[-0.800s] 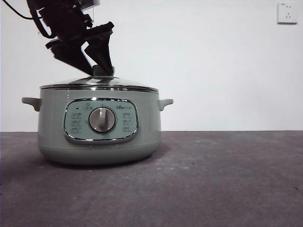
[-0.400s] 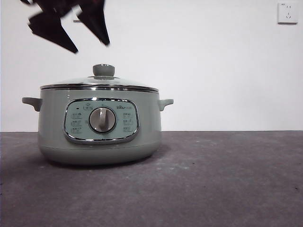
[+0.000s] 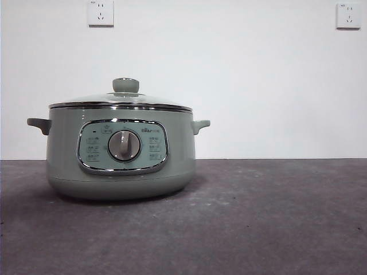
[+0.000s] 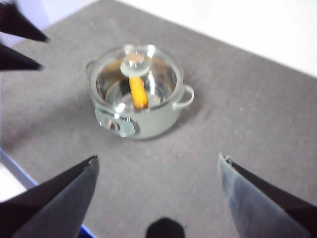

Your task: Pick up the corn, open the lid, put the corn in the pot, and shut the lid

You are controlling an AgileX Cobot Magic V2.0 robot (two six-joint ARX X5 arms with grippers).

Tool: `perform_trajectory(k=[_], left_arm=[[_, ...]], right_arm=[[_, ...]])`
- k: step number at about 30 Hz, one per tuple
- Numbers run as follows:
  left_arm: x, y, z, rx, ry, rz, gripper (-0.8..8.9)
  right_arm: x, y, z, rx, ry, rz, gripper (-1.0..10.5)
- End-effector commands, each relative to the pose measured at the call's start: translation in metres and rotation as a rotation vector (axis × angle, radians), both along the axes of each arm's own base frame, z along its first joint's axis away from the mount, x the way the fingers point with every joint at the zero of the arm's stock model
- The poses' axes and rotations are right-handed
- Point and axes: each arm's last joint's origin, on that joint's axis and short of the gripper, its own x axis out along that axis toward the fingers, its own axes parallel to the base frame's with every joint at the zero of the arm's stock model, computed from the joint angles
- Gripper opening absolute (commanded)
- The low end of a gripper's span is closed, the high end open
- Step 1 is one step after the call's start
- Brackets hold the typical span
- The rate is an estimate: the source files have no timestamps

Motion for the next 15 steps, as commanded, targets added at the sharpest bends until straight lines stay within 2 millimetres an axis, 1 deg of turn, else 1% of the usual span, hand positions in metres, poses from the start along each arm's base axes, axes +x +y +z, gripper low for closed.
perform_trajectory(k=[1,5,7,10,13,14,15], left_arm=[[-0.021,0.008,0.005,-0.013,0.006,0.009,5.30],[-0.046,0.017,0.009,-0.037,0.007,-0.011,5.30],[-0.054,0.019,0.009,-0.047,0.015,-0.024,5.30],[-0.061,0.022,0.009,-0.044,0.023,-0.023,5.30],[-0.064,0.023,0.008,-0.040,0.033,-0.024,5.19],[-0.064,0.023,0.008,-0.039,0.038,-0.024,4.19],[-0.065,0.023,0.008,-0.038,0.043,-0.025,2.22]], right_arm=[[0.007,0.006,-0.016,-0.037,0.088,0.019,4.1],[0.015,0.015,-0.035,-0.057,0.179,0.066,4.1],[0.019,0.018,-0.043,-0.060,0.221,0.093,4.1],[0.024,0.023,-0.055,-0.073,0.278,0.117,4.1],[0.027,0.026,-0.064,-0.091,0.313,0.120,4.0],[0.028,0.026,-0.067,-0.096,0.321,0.119,3.7],[0.029,0.027,-0.069,-0.100,0.327,0.119,2.3]])
